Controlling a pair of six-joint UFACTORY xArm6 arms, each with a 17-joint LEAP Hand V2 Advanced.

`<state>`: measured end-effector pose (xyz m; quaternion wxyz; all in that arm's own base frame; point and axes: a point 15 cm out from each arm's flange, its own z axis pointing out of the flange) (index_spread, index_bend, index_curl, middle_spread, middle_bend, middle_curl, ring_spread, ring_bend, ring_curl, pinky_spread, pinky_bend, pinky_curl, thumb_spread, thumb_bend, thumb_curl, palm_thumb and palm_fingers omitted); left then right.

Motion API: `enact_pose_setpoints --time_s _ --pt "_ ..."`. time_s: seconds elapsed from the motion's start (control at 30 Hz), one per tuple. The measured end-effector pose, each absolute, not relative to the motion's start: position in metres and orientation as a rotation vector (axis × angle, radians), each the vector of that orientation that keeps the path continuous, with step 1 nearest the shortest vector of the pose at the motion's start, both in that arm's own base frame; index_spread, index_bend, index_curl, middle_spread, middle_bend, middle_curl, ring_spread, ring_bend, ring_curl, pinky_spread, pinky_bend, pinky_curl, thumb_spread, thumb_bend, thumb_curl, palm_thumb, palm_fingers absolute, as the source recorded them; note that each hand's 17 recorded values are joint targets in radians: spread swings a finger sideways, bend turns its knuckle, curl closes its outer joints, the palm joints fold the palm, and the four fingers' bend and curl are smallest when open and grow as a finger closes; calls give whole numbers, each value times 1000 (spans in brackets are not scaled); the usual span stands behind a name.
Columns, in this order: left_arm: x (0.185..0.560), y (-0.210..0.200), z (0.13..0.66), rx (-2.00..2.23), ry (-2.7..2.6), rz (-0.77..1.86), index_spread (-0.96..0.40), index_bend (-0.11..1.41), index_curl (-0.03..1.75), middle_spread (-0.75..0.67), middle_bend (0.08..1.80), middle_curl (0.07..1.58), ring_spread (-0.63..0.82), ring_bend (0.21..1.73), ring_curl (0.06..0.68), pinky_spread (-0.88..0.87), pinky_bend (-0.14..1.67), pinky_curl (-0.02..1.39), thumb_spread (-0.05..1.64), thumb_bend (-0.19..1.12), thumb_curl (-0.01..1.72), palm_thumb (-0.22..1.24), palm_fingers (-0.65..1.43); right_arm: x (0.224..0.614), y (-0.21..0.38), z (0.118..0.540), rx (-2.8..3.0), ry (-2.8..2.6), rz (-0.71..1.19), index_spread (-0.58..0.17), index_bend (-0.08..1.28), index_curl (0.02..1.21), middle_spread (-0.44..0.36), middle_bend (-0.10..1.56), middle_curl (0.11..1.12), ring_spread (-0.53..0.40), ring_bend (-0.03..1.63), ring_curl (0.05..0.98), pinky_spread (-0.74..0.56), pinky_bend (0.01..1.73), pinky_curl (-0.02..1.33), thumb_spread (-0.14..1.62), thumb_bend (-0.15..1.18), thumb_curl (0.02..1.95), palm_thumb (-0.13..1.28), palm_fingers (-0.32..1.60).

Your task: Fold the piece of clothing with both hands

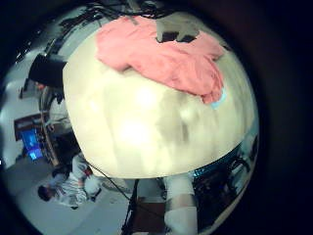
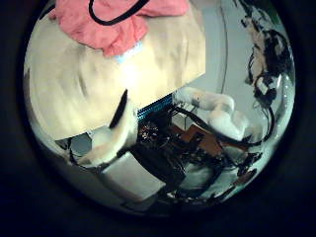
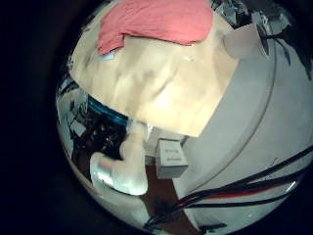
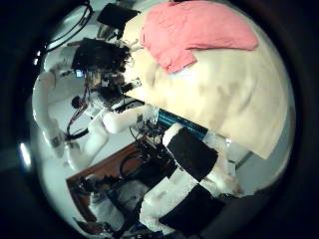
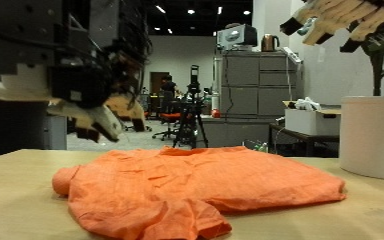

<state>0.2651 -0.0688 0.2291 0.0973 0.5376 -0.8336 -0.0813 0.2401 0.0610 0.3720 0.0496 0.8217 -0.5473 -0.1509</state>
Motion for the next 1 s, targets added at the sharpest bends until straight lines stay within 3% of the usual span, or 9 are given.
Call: enact_pose_setpoints --time_s 0.37,0.57,0.7,0.73,0.77,0.8,0.9,1.0 --pt "287 -98 161 1447 -2632 -307 122 149 283 277 197 328 495 458 207 448 325 323 1078 -34 298 326 29 228 47 370 2396 -1621 -496 -297 189 352 98 209 360 198 196 248 300 176 232 1357 -10 222 493 272" --pt "303 -99 138 1506 -2687 -374 136 158 280 221 263 346 466 477 209 407 292 310 1015 -32 293 281 131 217 35 378 2340 -1617 -483 -299 191 354 99 209 359 198 196 248 300 177 231 1357 -9 226 503 272" --pt "307 -98 132 1535 -2684 -406 110 164 283 68 407 392 314 498 212 274 253 296 989 -29 295 271 314 214 31 379 2324 -1614 -480 -300 192 356 99 212 360 197 191 244 300 179 231 1356 -10 227 505 269" --pt "307 -98 131 1540 -2679 -414 84 154 279 10 477 408 230 535 213 187 294 300 986 -28 296 271 488 213 30 378 2321 -1614 -478 -300 192 357 99 212 360 197 192 243 300 179 231 1356 -10 227 505 269" --pt "308 -98 130 1547 -2675 -416 71 154 280 -25 493 415 182 541 213 141 300 298 984 -28 296 270 495 213 30 379 2319 -1613 -477 -300 192 357 99 213 360 197 192 242 300 179 231 1356 -10 228 505 269" --pt "308 -97 130 1550 -2672 -418 30 142 274 -90 569 443 74 593 224 24 384 316 982 -17 301 292 691 213 30 379 2319 -1613 -477 -300 191 358 99 213 360 196 192 242 300 179 231 1356 -10 228 505 269" --pt "307 -92 129 1558 -2659 -435 -92 167 271 -241 699 502 -180 704 261 -259 555 360 1043 110 377 561 968 211 29 378 2314 -1609 -484 -300 192 359 98 208 358 196 194 241 299 177 232 1356 -10 228 505 267" --pt "304 -85 132 1555 -2643 -478 -192 195 294 -348 753 557 -340 755 301 -451 680 415 1069 135 435 642 1063 211 30 379 2314 -1612 -482 -300 192 360 98 209 359 196 195 241 296 175 232 1357 -9 227 509 266"
